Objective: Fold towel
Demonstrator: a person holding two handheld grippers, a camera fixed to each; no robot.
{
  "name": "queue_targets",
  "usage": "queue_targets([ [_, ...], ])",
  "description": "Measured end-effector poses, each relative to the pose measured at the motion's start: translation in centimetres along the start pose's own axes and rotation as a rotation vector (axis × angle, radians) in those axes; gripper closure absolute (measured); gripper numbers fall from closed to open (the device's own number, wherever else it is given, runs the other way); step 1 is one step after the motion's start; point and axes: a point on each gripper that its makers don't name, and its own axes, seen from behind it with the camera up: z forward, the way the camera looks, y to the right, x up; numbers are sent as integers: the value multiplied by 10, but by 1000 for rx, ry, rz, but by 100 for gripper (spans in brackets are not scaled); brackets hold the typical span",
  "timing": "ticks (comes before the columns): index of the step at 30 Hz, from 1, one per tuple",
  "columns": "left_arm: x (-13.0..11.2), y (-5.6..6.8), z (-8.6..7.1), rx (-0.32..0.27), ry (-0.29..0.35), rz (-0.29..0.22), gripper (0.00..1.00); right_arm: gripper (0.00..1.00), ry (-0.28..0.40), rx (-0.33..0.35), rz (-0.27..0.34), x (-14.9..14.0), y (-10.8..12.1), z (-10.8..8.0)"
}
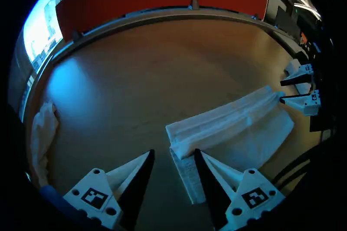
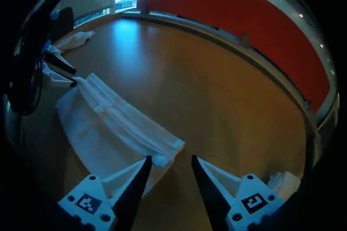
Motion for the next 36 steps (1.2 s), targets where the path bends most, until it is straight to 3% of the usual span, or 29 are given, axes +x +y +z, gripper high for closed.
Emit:
queue_targets([
  [11,11,-9,0,27,20,-8,20,15,27,-29,-18,12,9,0],
  [36,3,-10,-16,32,35,-30,19,15,44,-17,-15,3,-3,-18],
])
